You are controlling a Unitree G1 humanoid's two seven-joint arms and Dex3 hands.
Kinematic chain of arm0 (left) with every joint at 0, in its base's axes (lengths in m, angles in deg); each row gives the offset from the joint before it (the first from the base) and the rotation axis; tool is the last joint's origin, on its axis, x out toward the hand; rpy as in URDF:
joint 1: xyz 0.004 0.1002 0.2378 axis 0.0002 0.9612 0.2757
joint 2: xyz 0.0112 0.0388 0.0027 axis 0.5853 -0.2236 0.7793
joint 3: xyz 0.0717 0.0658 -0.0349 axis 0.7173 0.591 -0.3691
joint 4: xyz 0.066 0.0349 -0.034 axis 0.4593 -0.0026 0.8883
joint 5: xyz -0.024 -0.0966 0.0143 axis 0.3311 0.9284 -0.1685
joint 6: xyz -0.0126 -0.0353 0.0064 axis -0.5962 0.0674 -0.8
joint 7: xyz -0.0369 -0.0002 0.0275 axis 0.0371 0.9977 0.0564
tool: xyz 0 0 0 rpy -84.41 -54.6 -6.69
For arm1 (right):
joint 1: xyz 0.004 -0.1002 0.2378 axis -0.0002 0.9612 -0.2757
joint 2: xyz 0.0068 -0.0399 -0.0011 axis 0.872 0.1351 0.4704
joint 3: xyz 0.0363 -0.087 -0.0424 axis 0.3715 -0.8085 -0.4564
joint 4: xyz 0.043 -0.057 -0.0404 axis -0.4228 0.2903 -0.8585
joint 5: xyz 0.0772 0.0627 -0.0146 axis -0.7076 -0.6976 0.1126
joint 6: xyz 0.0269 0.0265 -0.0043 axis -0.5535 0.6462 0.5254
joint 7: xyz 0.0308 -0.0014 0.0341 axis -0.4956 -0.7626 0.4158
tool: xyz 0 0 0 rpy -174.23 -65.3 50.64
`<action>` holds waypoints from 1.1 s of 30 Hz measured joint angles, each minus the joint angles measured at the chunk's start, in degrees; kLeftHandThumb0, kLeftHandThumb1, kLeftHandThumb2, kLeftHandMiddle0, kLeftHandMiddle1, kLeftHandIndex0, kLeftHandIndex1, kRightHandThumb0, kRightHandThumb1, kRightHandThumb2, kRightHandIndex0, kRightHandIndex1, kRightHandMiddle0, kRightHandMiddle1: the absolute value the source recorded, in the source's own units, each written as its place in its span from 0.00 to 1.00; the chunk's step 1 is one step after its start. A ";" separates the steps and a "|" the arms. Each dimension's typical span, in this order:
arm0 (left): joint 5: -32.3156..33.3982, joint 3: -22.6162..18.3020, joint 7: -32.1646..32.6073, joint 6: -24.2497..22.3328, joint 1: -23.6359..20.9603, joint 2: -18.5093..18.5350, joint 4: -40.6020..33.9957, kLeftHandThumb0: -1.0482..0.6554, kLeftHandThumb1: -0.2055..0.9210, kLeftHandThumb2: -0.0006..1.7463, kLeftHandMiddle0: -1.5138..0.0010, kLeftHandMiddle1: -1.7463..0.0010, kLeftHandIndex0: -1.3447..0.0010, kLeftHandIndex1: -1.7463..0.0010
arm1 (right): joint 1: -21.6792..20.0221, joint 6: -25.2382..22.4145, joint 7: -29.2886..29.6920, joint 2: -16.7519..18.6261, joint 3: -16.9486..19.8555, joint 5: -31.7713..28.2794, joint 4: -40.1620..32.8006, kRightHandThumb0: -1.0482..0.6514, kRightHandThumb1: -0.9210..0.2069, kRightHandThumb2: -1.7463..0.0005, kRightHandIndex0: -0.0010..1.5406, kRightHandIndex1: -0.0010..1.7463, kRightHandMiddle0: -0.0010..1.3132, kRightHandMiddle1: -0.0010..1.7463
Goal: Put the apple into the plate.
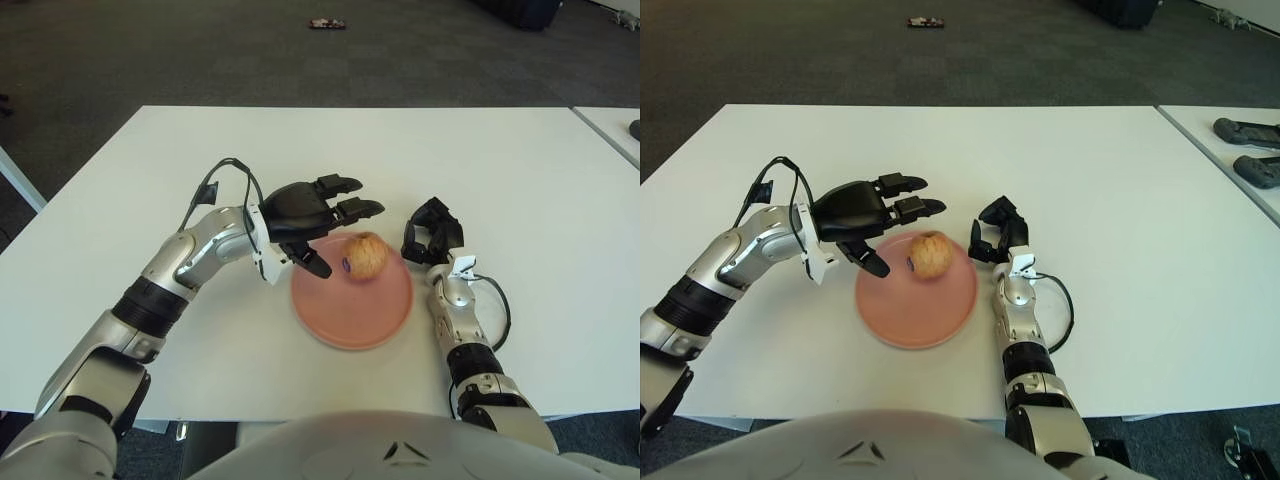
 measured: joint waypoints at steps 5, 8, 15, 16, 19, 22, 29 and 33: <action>0.47 -0.02 -1.91 -0.85 -0.01 0.12 -1.04 0.00 1.00 0.22 1.00 1.00 1.00 1.00 | -0.36 0.15 0.73 -0.19 -0.13 0.17 0.62 0.30 0.68 0.13 0.81 1.00 0.57 1.00; 0.69 -0.13 -3.11 -1.23 -0.01 0.24 -1.69 0.00 1.00 0.22 1.00 1.00 1.00 1.00 | -0.45 0.36 1.03 -0.33 -0.21 0.15 1.18 0.29 0.69 0.12 0.81 1.00 0.58 1.00; 0.79 -0.41 -4.88 -1.83 -0.01 0.72 -2.83 0.00 1.00 0.21 1.00 1.00 1.00 1.00 | -0.56 1.43 0.99 -0.40 -0.21 0.01 1.97 0.29 0.71 0.11 0.81 1.00 0.59 1.00; 0.79 -0.43 -5.01 -1.89 -0.01 0.79 -2.94 0.00 1.00 0.21 1.00 1.00 1.00 1.00 | -0.61 1.59 0.98 -0.41 -0.20 -0.01 2.11 0.29 0.71 0.11 0.81 1.00 0.59 1.00; 0.80 -0.55 -5.32 -2.08 -0.01 0.92 -3.19 0.00 1.00 0.21 1.00 1.00 1.00 1.00 | -0.78 1.95 0.95 -0.42 -0.19 -0.05 2.45 0.29 0.71 0.11 0.81 1.00 0.59 1.00; 0.87 -0.77 -5.36 -2.11 -0.01 1.01 -3.22 0.00 1.00 0.22 1.00 1.00 1.00 1.00 | -1.00 2.34 0.82 -0.42 -0.14 -0.20 2.92 0.29 0.70 0.12 0.80 1.00 0.58 1.00; 2.86 -2.16 -4.55 -1.68 -0.09 1.01 -1.60 0.00 1.00 0.25 1.00 1.00 1.00 1.00 | -1.69 2.49 -0.79 -0.50 0.17 -0.62 4.02 0.31 0.65 0.16 0.79 1.00 0.54 1.00; 5.65 -4.28 -4.52 -1.45 -1.63 1.66 2.55 0.00 1.00 0.32 1.00 1.00 1.00 1.00 | -1.82 2.35 -1.39 -0.48 0.35 -0.78 4.05 0.32 0.63 0.18 0.79 1.00 0.53 1.00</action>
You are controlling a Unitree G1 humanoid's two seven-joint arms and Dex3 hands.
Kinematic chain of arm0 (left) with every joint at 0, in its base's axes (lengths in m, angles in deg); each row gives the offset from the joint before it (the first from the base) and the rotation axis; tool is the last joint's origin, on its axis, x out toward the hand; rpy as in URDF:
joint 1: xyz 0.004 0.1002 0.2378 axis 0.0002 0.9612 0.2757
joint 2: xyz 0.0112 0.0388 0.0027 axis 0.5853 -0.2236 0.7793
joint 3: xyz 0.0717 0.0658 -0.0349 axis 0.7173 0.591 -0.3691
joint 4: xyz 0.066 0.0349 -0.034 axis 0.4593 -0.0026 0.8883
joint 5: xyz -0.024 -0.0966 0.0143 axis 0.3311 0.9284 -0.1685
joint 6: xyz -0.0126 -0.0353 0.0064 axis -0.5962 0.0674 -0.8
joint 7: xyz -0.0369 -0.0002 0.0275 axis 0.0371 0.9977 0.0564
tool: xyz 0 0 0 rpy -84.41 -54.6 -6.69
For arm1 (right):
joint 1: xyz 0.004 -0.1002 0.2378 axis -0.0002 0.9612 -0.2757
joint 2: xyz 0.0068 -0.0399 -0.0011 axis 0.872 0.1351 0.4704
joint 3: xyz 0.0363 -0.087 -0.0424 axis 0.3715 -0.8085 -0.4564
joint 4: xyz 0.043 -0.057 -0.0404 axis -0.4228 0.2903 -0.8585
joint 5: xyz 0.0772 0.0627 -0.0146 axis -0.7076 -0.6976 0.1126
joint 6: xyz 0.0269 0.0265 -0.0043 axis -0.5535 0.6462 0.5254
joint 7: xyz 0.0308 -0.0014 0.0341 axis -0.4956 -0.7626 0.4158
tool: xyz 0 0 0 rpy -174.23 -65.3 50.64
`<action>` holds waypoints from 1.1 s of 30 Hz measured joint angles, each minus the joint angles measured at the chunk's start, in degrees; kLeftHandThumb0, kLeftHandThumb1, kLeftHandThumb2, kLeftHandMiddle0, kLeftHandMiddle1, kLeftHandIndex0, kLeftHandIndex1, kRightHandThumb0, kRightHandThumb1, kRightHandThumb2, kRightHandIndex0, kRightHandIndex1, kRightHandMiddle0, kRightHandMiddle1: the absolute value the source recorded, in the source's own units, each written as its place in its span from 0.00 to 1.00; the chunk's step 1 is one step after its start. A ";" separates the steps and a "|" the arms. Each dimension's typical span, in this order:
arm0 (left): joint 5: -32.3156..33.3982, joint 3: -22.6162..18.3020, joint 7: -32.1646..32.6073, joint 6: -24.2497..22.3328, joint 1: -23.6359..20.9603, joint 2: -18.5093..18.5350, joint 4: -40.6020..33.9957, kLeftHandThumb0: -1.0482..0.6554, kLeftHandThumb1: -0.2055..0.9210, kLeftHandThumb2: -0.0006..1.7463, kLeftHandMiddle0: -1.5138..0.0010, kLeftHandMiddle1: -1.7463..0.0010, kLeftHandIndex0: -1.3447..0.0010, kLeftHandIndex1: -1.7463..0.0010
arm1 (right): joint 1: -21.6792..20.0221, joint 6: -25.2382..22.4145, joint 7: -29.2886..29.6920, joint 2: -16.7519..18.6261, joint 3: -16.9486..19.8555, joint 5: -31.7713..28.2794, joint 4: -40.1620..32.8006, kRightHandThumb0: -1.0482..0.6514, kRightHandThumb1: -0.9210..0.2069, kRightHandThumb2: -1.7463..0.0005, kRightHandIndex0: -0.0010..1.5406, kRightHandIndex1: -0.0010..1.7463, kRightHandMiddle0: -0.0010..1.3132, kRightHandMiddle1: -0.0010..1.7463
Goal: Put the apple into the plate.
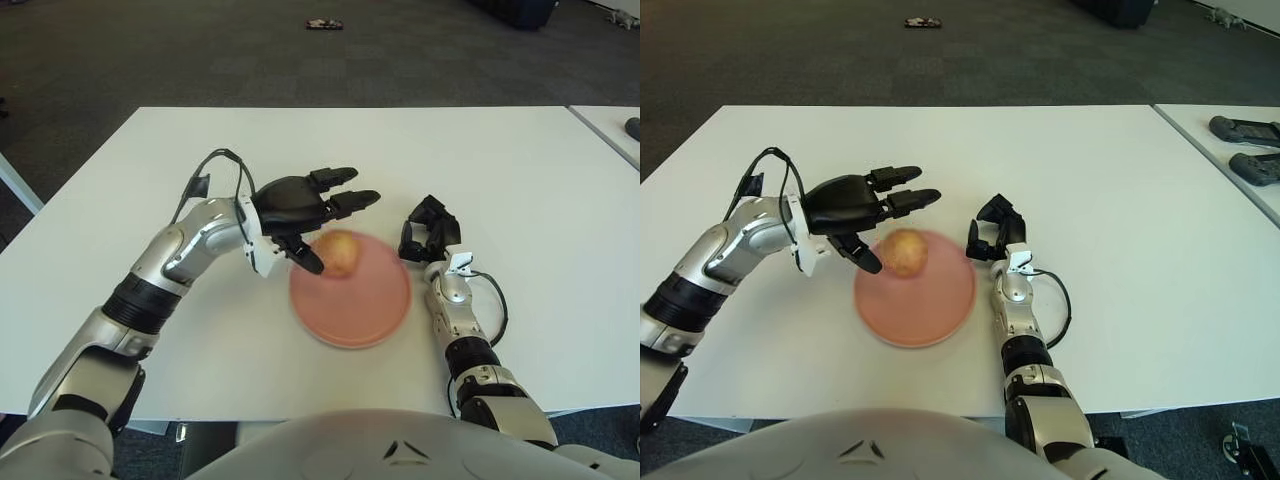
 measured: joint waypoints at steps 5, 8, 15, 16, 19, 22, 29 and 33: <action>1.98 -5.42 2.11 -5.30 -1.25 -0.04 2.31 0.00 1.00 0.47 1.00 1.00 1.00 1.00 | -0.23 -0.38 -0.07 0.05 0.04 0.01 0.01 0.32 0.61 0.19 0.79 1.00 0.52 1.00; 5.89 -9.54 3.65 -11.23 -0.47 -2.11 1.34 0.02 1.00 0.54 1.00 1.00 1.00 1.00 | -0.28 -0.80 0.05 0.06 0.05 0.02 -0.01 0.32 0.61 0.19 0.79 1.00 0.52 1.00; 15.54 -15.41 8.09 -20.25 3.39 -9.25 -1.66 0.06 1.00 0.62 1.00 1.00 0.99 1.00 | -0.14 -1.00 0.10 0.06 0.16 0.02 -0.24 0.32 0.61 0.20 0.78 1.00 0.51 1.00; 16.35 -15.80 9.01 -20.14 3.54 -10.18 -0.35 0.07 1.00 0.63 1.00 1.00 0.99 0.99 | -0.15 -1.07 0.16 0.06 0.17 0.02 -0.26 0.32 0.61 0.20 0.78 1.00 0.51 1.00; 17.35 -16.75 12.81 -17.34 3.22 -12.19 5.68 0.07 1.00 0.65 1.00 1.00 0.98 0.99 | -0.40 -1.06 0.18 0.12 0.15 0.04 -0.59 0.32 0.60 0.20 0.78 1.00 0.51 1.00; 18.09 -18.13 17.79 -14.59 3.09 -14.39 12.54 0.07 1.00 0.67 1.00 1.00 0.97 0.98 | -0.33 -1.17 0.09 0.15 0.14 0.03 -0.63 0.32 0.60 0.20 0.78 1.00 0.51 1.00; 18.34 -20.42 27.97 -13.73 4.48 -18.56 18.18 0.05 1.00 0.69 1.00 1.00 0.99 0.89 | 0.00 -1.17 -0.56 0.20 0.15 0.01 -0.93 0.32 0.60 0.20 0.78 1.00 0.51 1.00; 17.92 -20.58 31.50 -13.89 5.84 -19.98 18.78 0.06 1.00 0.68 1.00 1.00 1.00 0.85 | 0.15 -1.29 -0.73 0.18 0.17 -0.01 -1.11 0.32 0.60 0.20 0.78 1.00 0.51 1.00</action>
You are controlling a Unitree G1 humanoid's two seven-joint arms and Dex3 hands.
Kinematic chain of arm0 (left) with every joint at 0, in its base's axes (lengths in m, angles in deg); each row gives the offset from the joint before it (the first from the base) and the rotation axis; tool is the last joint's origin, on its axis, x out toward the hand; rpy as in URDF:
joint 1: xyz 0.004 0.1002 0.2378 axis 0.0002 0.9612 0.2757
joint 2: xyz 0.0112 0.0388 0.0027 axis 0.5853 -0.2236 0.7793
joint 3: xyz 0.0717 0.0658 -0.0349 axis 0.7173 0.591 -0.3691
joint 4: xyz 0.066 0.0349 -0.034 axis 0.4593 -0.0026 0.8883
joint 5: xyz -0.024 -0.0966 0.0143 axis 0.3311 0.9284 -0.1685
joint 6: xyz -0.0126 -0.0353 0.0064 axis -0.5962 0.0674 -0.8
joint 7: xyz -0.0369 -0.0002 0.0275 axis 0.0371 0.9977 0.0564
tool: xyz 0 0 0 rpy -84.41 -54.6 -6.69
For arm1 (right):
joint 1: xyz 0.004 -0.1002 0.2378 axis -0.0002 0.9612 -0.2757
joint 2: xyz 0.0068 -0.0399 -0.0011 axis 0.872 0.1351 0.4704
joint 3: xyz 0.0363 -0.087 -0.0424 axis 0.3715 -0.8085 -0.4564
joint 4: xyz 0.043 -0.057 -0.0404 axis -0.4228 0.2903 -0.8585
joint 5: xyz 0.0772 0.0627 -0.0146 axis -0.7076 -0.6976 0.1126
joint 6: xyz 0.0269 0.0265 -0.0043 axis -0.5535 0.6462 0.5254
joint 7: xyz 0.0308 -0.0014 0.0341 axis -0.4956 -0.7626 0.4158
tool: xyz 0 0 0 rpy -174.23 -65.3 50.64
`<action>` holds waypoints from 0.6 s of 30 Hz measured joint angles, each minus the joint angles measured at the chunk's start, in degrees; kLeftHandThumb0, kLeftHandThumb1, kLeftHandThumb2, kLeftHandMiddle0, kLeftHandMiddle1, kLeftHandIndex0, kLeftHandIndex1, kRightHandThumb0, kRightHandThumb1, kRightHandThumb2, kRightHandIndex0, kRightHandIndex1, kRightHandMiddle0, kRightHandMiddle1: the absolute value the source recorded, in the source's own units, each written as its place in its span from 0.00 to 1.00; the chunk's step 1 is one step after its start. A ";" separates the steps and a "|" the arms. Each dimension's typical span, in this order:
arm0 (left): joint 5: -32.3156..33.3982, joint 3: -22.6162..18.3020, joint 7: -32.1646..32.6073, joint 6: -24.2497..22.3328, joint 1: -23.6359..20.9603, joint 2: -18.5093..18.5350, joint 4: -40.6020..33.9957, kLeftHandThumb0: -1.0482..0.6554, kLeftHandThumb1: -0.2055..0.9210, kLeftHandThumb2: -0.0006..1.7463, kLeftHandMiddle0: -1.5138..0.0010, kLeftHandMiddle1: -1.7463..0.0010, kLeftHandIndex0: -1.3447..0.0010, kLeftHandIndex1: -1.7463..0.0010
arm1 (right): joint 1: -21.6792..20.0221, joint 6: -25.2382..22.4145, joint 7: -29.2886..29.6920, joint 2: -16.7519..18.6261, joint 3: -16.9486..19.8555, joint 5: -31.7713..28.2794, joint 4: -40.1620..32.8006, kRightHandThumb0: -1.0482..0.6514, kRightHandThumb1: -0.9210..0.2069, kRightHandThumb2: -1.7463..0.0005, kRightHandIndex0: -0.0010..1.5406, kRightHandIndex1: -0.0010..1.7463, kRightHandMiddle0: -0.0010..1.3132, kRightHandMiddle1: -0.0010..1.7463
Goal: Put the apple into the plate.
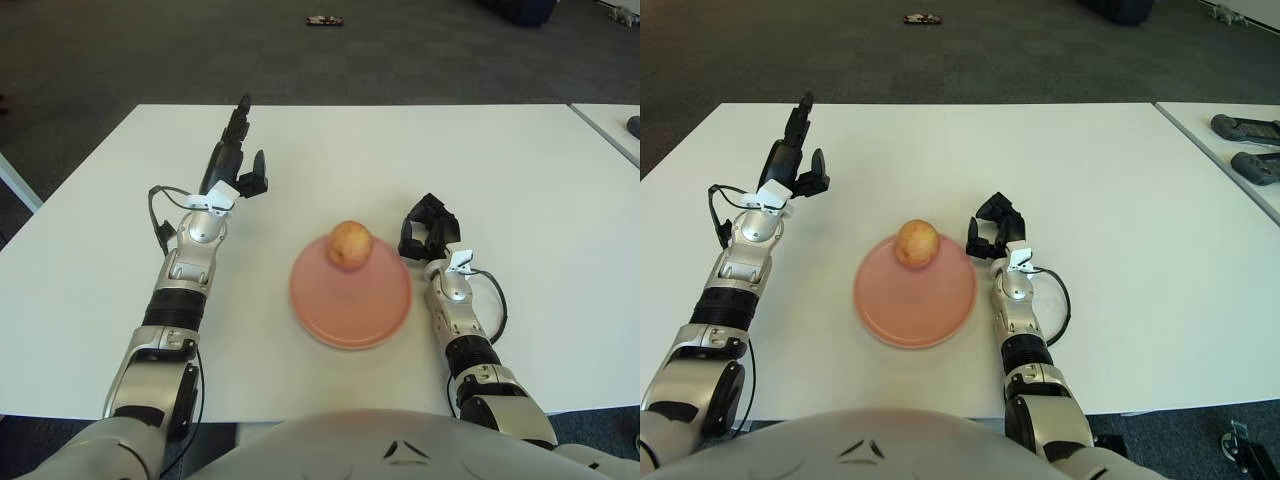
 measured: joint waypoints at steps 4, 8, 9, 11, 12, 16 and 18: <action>-0.13 0.28 1.70 -0.20 1.38 -1.18 1.70 0.06 1.00 0.67 1.00 1.00 1.00 0.86 | 0.13 -0.16 -0.07 -0.03 0.03 0.00 -0.09 0.32 0.60 0.20 0.78 1.00 0.51 1.00; -0.01 1.17 2.59 0.81 2.43 -2.61 5.83 0.08 1.00 0.66 1.00 1.00 1.00 0.88 | 0.10 -0.49 0.15 -0.02 0.16 0.01 -0.14 0.32 0.60 0.20 0.78 1.00 0.51 1.00; 0.00 1.50 2.66 1.37 3.06 -3.01 6.57 0.08 1.00 0.66 1.00 1.00 1.00 0.89 | 0.09 -0.53 0.18 -0.01 0.16 0.01 -0.19 0.32 0.60 0.20 0.78 1.00 0.51 1.00; 0.03 2.28 2.86 2.39 4.82 -3.88 7.69 0.09 1.00 0.65 1.00 1.00 1.00 0.89 | 0.12 -0.53 0.27 -0.01 0.16 0.02 -0.33 0.32 0.60 0.20 0.78 1.00 0.51 1.00; 0.02 2.74 2.86 2.78 5.69 -4.36 8.13 0.10 1.00 0.65 1.00 1.00 1.00 0.90 | 0.12 -0.53 0.28 0.01 0.17 0.02 -0.38 0.32 0.60 0.20 0.78 1.00 0.51 1.00; 0.05 4.14 2.45 2.81 8.39 -6.02 9.76 0.11 1.00 0.63 1.00 1.00 1.00 0.90 | 0.10 -0.53 0.27 0.02 0.17 0.02 -0.37 0.32 0.60 0.20 0.78 1.00 0.51 1.00; 0.02 4.35 2.14 1.96 9.21 -6.25 10.04 0.12 1.00 0.62 1.00 1.00 1.00 0.90 | 0.10 -0.52 0.28 0.03 0.17 0.03 -0.33 0.32 0.61 0.19 0.77 1.00 0.51 1.00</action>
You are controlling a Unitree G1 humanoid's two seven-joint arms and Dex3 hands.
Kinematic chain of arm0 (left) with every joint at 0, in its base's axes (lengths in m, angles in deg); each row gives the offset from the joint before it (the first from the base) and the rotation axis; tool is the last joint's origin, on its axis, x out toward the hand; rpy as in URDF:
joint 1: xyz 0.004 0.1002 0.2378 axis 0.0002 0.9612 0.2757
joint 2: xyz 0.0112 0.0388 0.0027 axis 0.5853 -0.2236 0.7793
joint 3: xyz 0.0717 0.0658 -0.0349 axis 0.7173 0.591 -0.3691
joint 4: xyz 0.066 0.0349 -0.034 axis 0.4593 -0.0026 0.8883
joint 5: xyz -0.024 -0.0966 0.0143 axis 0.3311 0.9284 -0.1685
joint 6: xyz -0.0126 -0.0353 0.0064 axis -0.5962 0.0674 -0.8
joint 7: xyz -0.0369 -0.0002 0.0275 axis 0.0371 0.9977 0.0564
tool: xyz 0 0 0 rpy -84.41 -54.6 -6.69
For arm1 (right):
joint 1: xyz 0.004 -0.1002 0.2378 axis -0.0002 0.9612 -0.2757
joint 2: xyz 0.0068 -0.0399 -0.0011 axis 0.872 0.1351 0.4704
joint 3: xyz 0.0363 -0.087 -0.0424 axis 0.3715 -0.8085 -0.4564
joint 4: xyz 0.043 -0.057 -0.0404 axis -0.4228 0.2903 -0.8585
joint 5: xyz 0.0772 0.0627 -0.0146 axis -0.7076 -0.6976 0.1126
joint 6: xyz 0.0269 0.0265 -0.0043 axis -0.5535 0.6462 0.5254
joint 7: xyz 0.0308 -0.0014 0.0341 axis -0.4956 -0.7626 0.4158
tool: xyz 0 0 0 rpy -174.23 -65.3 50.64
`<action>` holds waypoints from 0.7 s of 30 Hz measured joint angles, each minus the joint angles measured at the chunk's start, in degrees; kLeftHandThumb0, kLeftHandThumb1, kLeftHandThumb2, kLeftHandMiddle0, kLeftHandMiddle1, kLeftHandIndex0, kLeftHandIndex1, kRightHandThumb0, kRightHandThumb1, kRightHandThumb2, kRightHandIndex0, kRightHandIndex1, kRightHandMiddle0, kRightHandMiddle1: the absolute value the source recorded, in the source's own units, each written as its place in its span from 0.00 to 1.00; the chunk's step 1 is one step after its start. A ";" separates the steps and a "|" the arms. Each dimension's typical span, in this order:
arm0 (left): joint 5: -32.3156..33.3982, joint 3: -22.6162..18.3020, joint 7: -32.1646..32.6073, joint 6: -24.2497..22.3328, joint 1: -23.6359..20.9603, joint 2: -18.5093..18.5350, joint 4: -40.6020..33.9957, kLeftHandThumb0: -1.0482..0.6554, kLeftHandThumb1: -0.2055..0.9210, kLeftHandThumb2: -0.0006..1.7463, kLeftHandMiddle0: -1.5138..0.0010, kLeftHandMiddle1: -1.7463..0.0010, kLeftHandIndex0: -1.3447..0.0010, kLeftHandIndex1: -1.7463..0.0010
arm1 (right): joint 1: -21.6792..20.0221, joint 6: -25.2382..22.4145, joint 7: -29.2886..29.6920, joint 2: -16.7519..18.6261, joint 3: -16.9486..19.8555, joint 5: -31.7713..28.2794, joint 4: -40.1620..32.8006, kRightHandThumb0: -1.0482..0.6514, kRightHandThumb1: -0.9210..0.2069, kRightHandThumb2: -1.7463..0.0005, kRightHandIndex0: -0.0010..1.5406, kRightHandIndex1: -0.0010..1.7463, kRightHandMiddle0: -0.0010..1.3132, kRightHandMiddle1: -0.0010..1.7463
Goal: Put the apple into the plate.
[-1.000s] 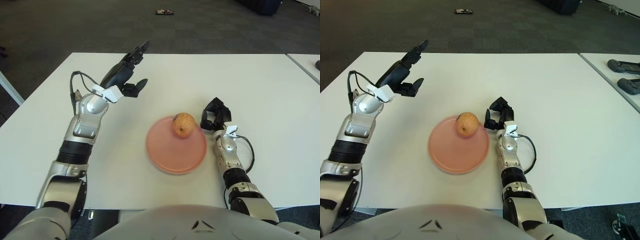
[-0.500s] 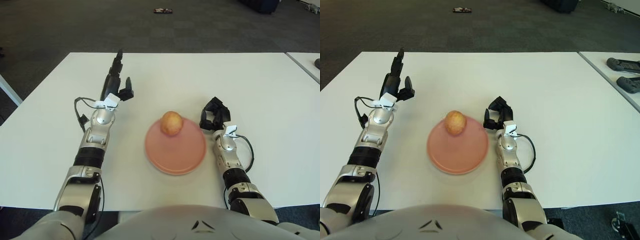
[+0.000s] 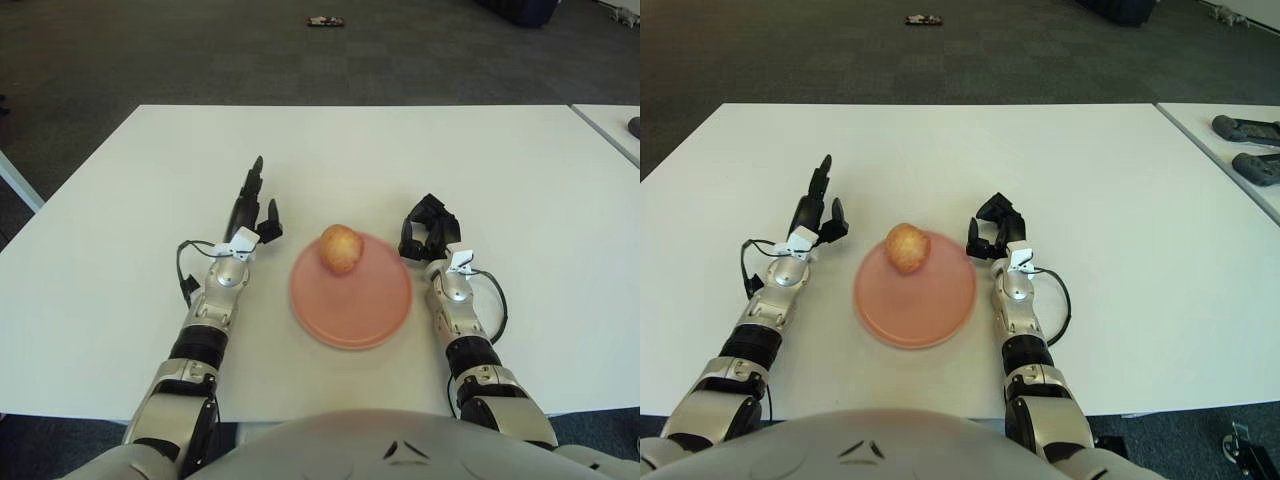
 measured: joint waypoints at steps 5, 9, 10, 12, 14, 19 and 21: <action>-0.09 -0.01 -0.11 -1.92 0.25 0.72 0.82 0.13 1.00 0.60 0.99 1.00 1.00 0.87 | -0.04 0.01 0.09 0.00 0.00 0.03 0.27 0.32 0.61 0.19 0.77 1.00 0.51 1.00; -0.24 -0.08 -0.04 -1.91 0.22 1.84 2.01 0.13 1.00 0.59 0.97 0.99 1.00 0.84 | -0.04 0.17 0.16 -0.01 0.01 0.03 0.39 0.32 0.61 0.19 0.77 1.00 0.51 1.00; -0.28 -0.09 0.09 -1.77 0.20 2.04 2.21 0.14 1.00 0.58 0.96 0.98 1.00 0.81 | -0.07 0.18 0.19 -0.01 0.02 0.03 0.46 0.32 0.61 0.19 0.77 1.00 0.51 1.00; -0.49 -0.09 0.47 -1.39 0.17 2.39 2.76 0.14 1.00 0.58 0.94 0.98 1.00 0.78 | -0.13 0.21 0.20 -0.01 0.02 0.03 0.58 0.32 0.61 0.19 0.77 1.00 0.51 1.00; -0.64 -0.07 0.77 -1.02 0.19 2.58 3.11 0.15 1.00 0.58 0.92 0.97 1.00 0.73 | -0.16 0.23 0.22 -0.01 0.02 0.03 0.70 0.32 0.61 0.19 0.77 1.00 0.51 1.00; -2.94 0.86 2.69 -0.52 0.72 3.43 3.65 0.18 1.00 0.57 0.88 0.96 1.00 0.62 | -0.20 0.33 -0.09 -0.01 0.02 0.00 0.98 0.32 0.61 0.19 0.78 1.00 0.51 1.00; -4.06 1.23 3.77 -0.44 1.09 3.64 3.65 0.19 1.00 0.57 0.87 0.96 1.00 0.59 | -0.12 0.46 -0.41 -0.01 0.02 -0.03 1.02 0.32 0.61 0.19 0.78 1.00 0.51 1.00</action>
